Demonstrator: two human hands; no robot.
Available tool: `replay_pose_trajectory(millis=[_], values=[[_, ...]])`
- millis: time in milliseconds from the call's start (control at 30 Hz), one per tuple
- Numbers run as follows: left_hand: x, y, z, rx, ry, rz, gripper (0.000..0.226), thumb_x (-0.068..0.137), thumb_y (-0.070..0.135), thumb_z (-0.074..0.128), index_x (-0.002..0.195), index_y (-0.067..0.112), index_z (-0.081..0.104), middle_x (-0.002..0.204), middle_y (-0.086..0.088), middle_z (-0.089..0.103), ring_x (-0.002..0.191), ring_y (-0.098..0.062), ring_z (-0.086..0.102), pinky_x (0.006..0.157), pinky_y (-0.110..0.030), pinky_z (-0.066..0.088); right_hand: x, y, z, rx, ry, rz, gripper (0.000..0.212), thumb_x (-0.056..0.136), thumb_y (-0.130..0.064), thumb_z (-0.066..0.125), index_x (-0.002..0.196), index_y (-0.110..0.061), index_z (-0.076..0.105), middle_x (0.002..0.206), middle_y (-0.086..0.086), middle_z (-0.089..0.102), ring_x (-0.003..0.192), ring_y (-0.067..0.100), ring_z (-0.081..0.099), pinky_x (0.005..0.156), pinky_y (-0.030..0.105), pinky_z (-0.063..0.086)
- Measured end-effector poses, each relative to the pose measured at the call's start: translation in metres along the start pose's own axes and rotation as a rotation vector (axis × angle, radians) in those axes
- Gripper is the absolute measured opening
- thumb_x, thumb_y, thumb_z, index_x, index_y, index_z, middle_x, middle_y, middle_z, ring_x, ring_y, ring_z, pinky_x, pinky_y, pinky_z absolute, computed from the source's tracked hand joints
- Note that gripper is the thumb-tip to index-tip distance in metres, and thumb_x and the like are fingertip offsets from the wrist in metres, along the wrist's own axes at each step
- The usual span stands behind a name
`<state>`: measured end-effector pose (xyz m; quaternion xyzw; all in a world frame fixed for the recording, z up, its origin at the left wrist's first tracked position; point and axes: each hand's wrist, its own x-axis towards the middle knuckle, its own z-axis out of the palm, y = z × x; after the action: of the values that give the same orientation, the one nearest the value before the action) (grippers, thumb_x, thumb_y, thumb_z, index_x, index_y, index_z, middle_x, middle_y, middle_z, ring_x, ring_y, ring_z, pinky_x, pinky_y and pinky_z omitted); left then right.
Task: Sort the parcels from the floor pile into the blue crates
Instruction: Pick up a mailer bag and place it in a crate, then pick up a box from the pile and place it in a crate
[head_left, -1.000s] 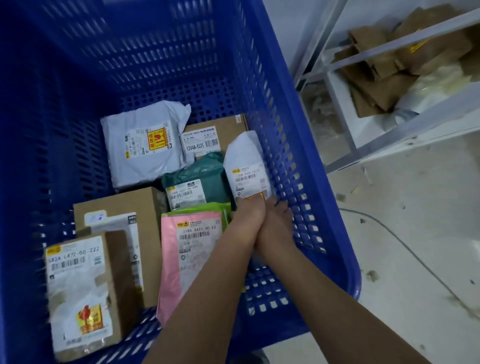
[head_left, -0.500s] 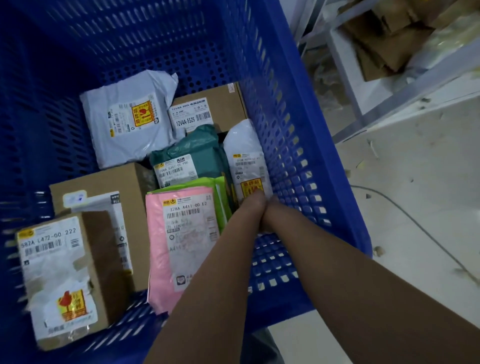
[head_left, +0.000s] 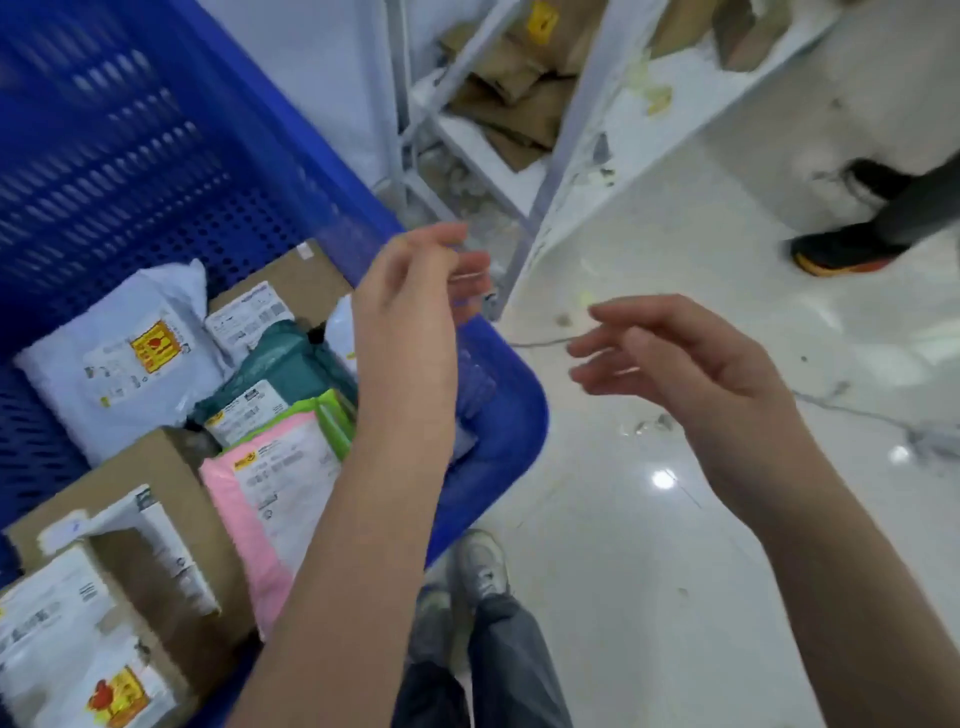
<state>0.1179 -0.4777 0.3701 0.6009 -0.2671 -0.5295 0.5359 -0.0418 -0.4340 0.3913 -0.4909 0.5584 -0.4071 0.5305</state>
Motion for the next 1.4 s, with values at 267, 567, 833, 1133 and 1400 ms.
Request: replay_pose_trajectory(millis=[267, 567, 833, 1133, 1400], values=[[-0.156, -0.11, 0.121, 0.743, -1.187, -0.087, 0.016, 0.092, 0.023, 0.045, 0.09, 0.029, 0.059, 0.091, 0.004, 0.066, 0.084, -0.014, 0.062, 0.075, -0.03, 0.052, -0.185, 0.138, -0.148, 0.21, 0.803, 0.535, 0.018, 0.093, 0.004, 0.044, 0.093, -0.003, 0.06, 0.08, 0.013, 0.067, 0.068, 0.022, 0.066, 0.068, 0.028, 0.058], [-0.258, -0.312, 0.135, 1.609, -1.506, -0.299, 0.017, 0.094, 0.025, 0.041, 0.095, 0.012, 0.051, 0.1, -0.011, 0.062, 0.087, -0.023, 0.058, 0.076, -0.031, 0.043, -0.448, 0.31, -0.182, 0.813, 1.345, 0.99, 0.009, 0.093, -0.003, 0.05, 0.098, 0.001, 0.056, 0.081, 0.017, 0.061, 0.071, 0.026, 0.06, 0.063, 0.029, 0.054], [-0.366, -0.423, 0.211, 1.908, -1.414, -0.33, 0.017, 0.095, 0.017, 0.041, 0.098, 0.002, 0.049, 0.09, -0.015, 0.06, 0.07, -0.024, 0.054, 0.062, -0.027, 0.041, -0.6, 0.375, -0.222, 0.689, 0.979, 1.341, 0.009, 0.093, -0.008, 0.047, 0.093, 0.0, 0.053, 0.075, 0.014, 0.061, 0.061, 0.021, 0.057, 0.053, 0.024, 0.05], [-0.513, -0.524, 0.31, 2.19, -1.678, 0.268, 0.028, 0.095, 0.025, 0.038, 0.112, 0.008, 0.053, 0.115, -0.011, 0.061, 0.104, -0.026, 0.056, 0.081, -0.031, 0.04, -0.667, 0.432, -0.308, 0.674, 0.941, 1.273, 0.012, 0.094, -0.008, 0.04, 0.09, -0.003, 0.05, 0.078, 0.014, 0.058, 0.059, 0.015, 0.053, 0.055, 0.022, 0.043], [-0.574, -0.648, 0.349, 2.09, -1.82, 0.282, 0.046, 0.09, 0.036, 0.049, 0.126, 0.008, 0.039, 0.113, -0.011, 0.055, 0.096, -0.026, 0.055, 0.078, -0.031, 0.043, -0.657, 0.544, -0.35, 0.798, 1.059, 1.247, 0.008, 0.091, -0.008, 0.043, 0.091, -0.005, 0.051, 0.08, 0.014, 0.057, 0.067, 0.022, 0.055, 0.061, 0.03, 0.046]])
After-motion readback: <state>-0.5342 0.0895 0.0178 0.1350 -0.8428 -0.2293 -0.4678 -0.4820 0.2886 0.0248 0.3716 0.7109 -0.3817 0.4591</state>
